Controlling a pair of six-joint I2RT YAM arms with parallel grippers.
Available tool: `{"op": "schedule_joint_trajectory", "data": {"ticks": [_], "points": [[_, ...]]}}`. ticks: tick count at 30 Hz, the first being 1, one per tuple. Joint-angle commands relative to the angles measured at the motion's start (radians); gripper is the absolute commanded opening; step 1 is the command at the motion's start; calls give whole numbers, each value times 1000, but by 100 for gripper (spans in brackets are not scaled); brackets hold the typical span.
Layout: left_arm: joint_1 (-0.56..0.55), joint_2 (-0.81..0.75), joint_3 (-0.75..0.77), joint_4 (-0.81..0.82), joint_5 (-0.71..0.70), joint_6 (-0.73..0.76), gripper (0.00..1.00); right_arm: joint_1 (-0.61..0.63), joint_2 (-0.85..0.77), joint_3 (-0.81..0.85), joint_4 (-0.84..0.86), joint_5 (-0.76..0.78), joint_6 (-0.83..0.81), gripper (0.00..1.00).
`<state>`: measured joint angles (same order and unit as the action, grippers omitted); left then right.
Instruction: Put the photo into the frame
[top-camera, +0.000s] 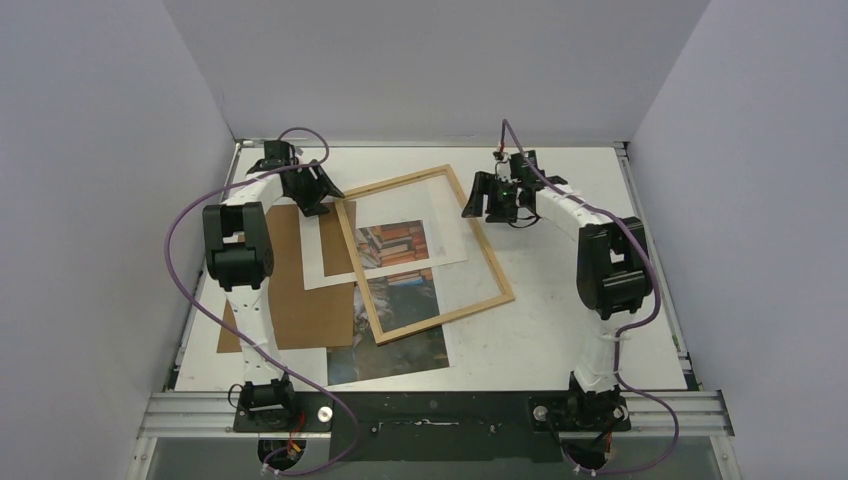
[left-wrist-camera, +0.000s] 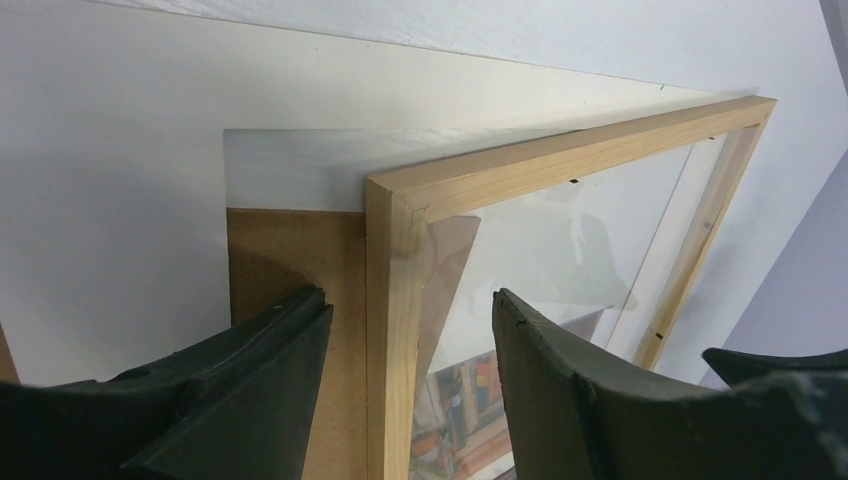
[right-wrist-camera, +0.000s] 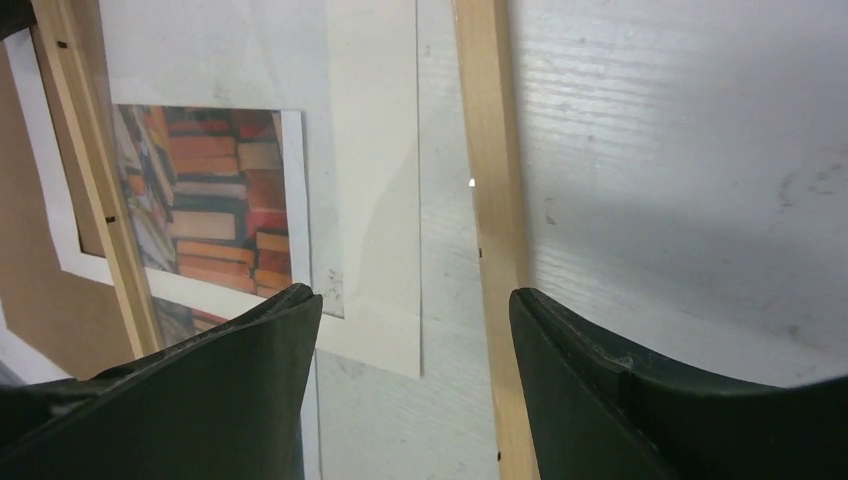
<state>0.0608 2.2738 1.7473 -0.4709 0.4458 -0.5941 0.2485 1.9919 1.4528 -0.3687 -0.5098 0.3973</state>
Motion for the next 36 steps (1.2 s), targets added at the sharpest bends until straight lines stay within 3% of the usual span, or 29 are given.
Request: {"op": "schedule_joint_trajectory", "data": {"ticks": [1, 12, 21, 26, 36], "points": [[11, -59, -7, -38, -52, 39, 59, 3, -113, 12, -16, 140, -57, 70], [10, -140, -75, -73, -75, 65, 60, 65, -24, 62, -165, 336, -174, 64], [21, -190, -196, -70, -99, 84, 37, 91, 62, 121, -209, 344, -180, 42], [29, -184, -213, -70, -103, 91, 34, 91, 78, 120, -210, 366, -176, 30], [44, -153, -199, -89, -122, 96, 34, 88, 75, 92, -217, 432, -175, 15]]}}
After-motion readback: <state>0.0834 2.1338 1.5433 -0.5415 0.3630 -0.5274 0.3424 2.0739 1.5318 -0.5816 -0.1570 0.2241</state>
